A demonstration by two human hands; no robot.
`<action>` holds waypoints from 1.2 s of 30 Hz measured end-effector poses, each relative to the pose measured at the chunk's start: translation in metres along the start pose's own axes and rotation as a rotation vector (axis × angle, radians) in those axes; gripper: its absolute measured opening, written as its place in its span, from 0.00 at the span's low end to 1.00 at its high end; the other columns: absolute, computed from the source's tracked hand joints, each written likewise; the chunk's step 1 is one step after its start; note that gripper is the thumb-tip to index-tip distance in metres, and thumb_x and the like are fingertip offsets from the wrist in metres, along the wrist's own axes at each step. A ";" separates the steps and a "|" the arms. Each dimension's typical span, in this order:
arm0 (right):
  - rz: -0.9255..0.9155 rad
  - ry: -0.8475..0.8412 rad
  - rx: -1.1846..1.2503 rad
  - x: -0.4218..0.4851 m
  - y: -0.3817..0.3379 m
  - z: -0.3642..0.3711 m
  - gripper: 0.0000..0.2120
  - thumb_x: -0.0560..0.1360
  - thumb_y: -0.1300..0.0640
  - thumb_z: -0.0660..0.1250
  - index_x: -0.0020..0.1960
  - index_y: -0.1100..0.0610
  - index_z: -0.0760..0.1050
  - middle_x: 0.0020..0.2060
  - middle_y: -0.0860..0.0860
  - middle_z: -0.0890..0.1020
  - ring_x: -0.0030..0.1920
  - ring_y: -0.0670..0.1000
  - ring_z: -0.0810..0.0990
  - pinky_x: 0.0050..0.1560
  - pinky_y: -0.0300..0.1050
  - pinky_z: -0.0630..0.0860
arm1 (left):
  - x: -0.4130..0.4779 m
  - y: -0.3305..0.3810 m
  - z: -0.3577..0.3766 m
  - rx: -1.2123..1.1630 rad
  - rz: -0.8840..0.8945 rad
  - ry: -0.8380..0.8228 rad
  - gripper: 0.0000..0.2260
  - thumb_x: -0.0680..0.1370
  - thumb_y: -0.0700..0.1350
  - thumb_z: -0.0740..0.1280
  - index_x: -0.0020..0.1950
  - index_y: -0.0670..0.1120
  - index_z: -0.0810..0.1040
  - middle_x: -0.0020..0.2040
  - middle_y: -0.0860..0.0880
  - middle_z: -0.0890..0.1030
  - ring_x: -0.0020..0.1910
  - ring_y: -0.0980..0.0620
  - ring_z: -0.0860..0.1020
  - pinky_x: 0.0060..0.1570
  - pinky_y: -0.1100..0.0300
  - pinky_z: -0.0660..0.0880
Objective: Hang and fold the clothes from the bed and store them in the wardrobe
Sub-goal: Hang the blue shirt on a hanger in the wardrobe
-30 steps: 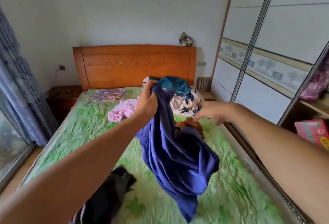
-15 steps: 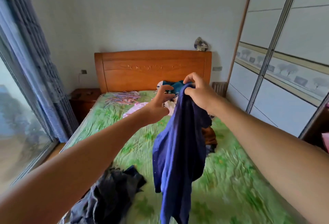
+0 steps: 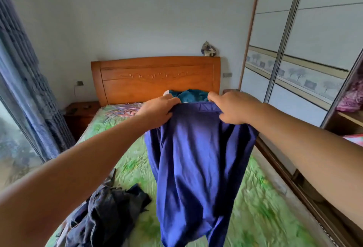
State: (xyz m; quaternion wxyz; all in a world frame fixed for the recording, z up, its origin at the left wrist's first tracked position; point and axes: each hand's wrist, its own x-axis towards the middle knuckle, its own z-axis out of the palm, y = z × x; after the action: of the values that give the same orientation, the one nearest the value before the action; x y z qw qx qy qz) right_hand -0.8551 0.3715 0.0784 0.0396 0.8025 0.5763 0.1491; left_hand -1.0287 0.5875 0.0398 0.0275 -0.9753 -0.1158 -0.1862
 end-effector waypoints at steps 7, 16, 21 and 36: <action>0.136 0.050 -0.280 -0.033 0.053 0.015 0.20 0.74 0.66 0.61 0.63 0.55 0.62 0.40 0.55 0.79 0.36 0.58 0.75 0.34 0.49 0.70 | -0.002 -0.007 -0.014 0.200 -0.165 -0.012 0.17 0.77 0.40 0.62 0.63 0.55 0.72 0.57 0.48 0.72 0.45 0.38 0.80 0.34 0.50 0.73; 0.351 0.013 -0.472 -0.072 0.093 0.006 0.18 0.73 0.60 0.68 0.60 0.54 0.67 0.38 0.51 0.79 0.33 0.56 0.73 0.27 0.42 0.58 | 0.009 0.009 -0.024 0.294 -0.183 -0.015 0.19 0.76 0.37 0.59 0.63 0.54 0.71 0.54 0.47 0.76 0.49 0.39 0.80 0.37 0.52 0.70; 0.506 -0.077 -0.491 -0.092 0.089 -0.007 0.16 0.71 0.68 0.64 0.56 0.56 0.73 0.46 0.51 0.81 0.44 0.57 0.82 0.36 0.44 0.66 | 0.027 0.015 -0.033 0.246 -0.164 0.015 0.18 0.76 0.35 0.58 0.59 0.54 0.75 0.58 0.44 0.74 0.50 0.37 0.80 0.39 0.49 0.75; 1.036 -0.101 -0.141 -0.184 0.092 -0.031 0.09 0.76 0.64 0.62 0.55 0.61 0.75 0.55 0.62 0.79 0.53 0.63 0.80 0.42 0.47 0.71 | 0.088 0.087 -0.015 -0.133 -0.011 -0.153 0.09 0.75 0.33 0.58 0.47 0.41 0.77 0.50 0.38 0.81 0.46 0.39 0.77 0.40 0.54 0.71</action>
State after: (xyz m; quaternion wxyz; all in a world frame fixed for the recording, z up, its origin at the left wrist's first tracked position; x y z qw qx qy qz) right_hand -0.8332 0.1649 0.0938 0.0423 0.9839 0.0900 0.1489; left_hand -0.9341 0.5205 0.0856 -0.0471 -0.9857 -0.1102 -0.1188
